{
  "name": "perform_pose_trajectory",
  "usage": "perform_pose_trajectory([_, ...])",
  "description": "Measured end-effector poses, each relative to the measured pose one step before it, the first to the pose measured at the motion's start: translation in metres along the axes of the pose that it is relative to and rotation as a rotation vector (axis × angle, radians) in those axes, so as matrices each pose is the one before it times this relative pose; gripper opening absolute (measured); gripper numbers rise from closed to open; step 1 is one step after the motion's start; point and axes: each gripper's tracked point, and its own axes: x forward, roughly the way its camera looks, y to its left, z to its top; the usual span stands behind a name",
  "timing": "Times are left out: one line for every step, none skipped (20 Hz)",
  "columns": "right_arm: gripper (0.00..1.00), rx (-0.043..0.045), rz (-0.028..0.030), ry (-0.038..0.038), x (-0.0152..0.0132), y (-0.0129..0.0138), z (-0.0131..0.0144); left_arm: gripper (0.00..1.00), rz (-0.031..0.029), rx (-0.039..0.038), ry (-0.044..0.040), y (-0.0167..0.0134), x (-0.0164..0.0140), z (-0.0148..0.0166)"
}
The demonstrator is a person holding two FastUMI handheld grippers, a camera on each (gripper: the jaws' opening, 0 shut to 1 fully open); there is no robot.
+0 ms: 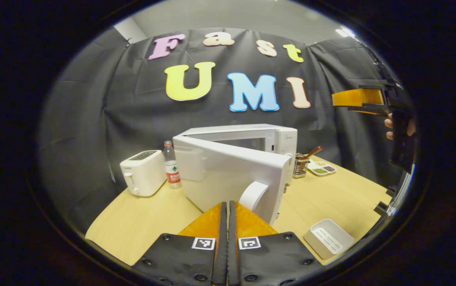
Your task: Open the microwave oven with the left hand, put the food in, and close the microwave oven.
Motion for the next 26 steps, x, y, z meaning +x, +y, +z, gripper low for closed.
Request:
perform_pose_trajectory([0.97,-0.00084,-0.01625,0.00164,-0.00189,-0.00623,-0.00143,0.07,-0.0196,0.00312,-0.0024,-0.00683,0.00694,0.00237])
perform_pose_trajectory([0.97,-0.00079,-0.01618,0.00073,-0.00035,-0.00624,-0.00028,0.05,-0.02037,0.001,-0.00134,-0.00667,0.00693,0.00192])
perform_pose_trajectory([0.97,-0.00177,-0.01845,-0.00039,-0.00151,-0.00453,-0.00074,0.07,-0.021,-0.00031,0.00019,-0.00697,0.00681,0.00112])
perform_pose_trajectory([0.97,-0.00086,-0.01699,0.00039,-0.0019,-0.00621,-0.0004,0.05,-0.01832,0.00033,0.00037,-0.00643,0.00648,0.00233])
perform_pose_trajectory([0.97,0.00129,-0.01746,-0.0004,-0.00262,-0.00487,-0.00016,0.07,-0.01625,0.00181,-0.00221,-0.00385,0.0066,0.00297])
perform_pose_trajectory([0.97,0.00043,-0.01792,-0.00315,-0.00141,-0.00609,0.00184,0.07,-0.01638,0.0032,-0.00166,-0.00449,0.00773,0.00276])
perform_pose_trajectory([0.97,-0.00149,-0.02011,-0.00254,-0.00293,-0.00615,0.00047,0.07,-0.01699,0.00309,-0.00129,-0.00324,0.00887,0.00132])
perform_pose_trajectory([0.97,-0.00078,-0.01808,-0.00265,-0.00205,-0.00624,0.0007,0.05,-0.01763,-0.00013,0.0001,-0.00293,0.00917,0.00222])
perform_pose_trajectory([0.97,0.00042,-0.01778,-0.00274,-0.0016,-0.0046,0.00082,0.07,-0.01842,-0.00028,0.00135,-0.0025,0.00924,0.00321])
perform_pose_trajectory([0.97,0.00077,-0.01463,0.00173,-0.00082,-0.00418,-0.00033,0.05,-0.01613,0.00137,0.00046,-0.00239,0.01072,0.00316])
perform_pose_trajectory([0.97,0.00028,-0.01461,0.00471,-0.00189,-0.00458,-0.00209,0.07,-0.01137,0.00338,-0.00067,-0.0013,0.00824,0.00158])
perform_pose_trajectory([0.97,-0.00067,-0.01396,0.00397,-0.00088,-0.00451,-0.00123,0.07,-0.01147,0.00541,-0.0008,-0.00097,0.01088,0.00155])
perform_pose_trajectory([0.97,-0.00165,-0.01396,0.00165,-0.00141,-0.00448,0.00016,0.07,-0.01099,0.00617,0.00221,-0.00175,0.01078,0.00098])
perform_pose_trajectory([0.97,-0.00257,-0.01249,-0.00149,-0.00168,-0.00402,0.00143,0.07,-0.0081,0.00639,0.00138,-0.00036,0.01007,0.00132])
perform_pose_trajectory([0.97,-0.00581,-0.01191,0.00002,-0.00145,-0.00482,-0.00039,0.07,-0.00488,0.00665,0.00445,0.00009,0.00834,-0.00085])
perform_pose_trajectory([0.97,-0.00706,-0.01103,0.00051,-0.00086,-0.005,0.00064,0.07,-0.00631,0.00181,-0.00203,-0.00176,0.01257,0.00181])
perform_pose_trajectory([0.97,-0.0051,-0.01079,0.00122,-0.0011,-0.00408,0.0006,0.07,-0.00245,-0.00127,0.00045,-0.00032,0.0066,0.00044])
perform_pose_trajectory([0.97,-0.00203,-0.00754,0.00257,-0.00023,-0.00299,-0.00024,0.05,-0.00385,-0.00464,-0.00155,-0.0017,0.01046,0.00326])
perform_pose_trajectory([0.97,-0.00221,-0.00726,0.00425,-0.00027,-0.00331,-0.00126,0.05,-0.00261,-0.00508,-0.00186,-0.00238,0.0092,0.00149])
perform_pose_trajectory([0.97,-0.00431,-0.00214,0.00385,-0.00067,-0.00235,-0.00018,0.07,-0.00215,-0.0041,0.00241,-0.00197,0.0098,0.00068])
perform_pose_trajectory([0.97,-0.00919,-0.00187,0.00358,-0.00024,-0.00188,0.00001,0.07,0.00315,-0.00198,-0.00138,0.00028,0.0097,0.00209])
perform_pose_trajectory([0.97,-0.01064,-0.00121,0.00323,0.00124,-0.00157,-0.00007,0.07,0.00369,-0.00089,-0.00166,-0.00001,0.01081,0.00354])
perform_pose_trajectory([0.97,-0.00798,0.0007,0.00224,-0.00044,-0.00144,0.00121,0.07,0.00617,-0.00141,-0.00401,0.00003,0.01052,0.00287])
perform_pose_trajectory([0.97,-0.00563,0.00312,0.0009,0.00053,-0.00094,0.00104,0.07,0.00782,-0.00265,-0.0042,0.00042,0.00846,0.003])
perform_pose_trajectory([0.97,-0.0066,0.00459,-0.00035,0.00077,0.00021,0.00196,0.07,0.00371,-0.0076,-0.0043,0.00019,0.00747,0.00356])
perform_pose_trajectory([0.97,-0.01068,0.00432,0.00135,0.00135,0.00002,0.00038,0.07,0.00284,-0.00756,-0.00023,0.00009,0.00705,0.00224])
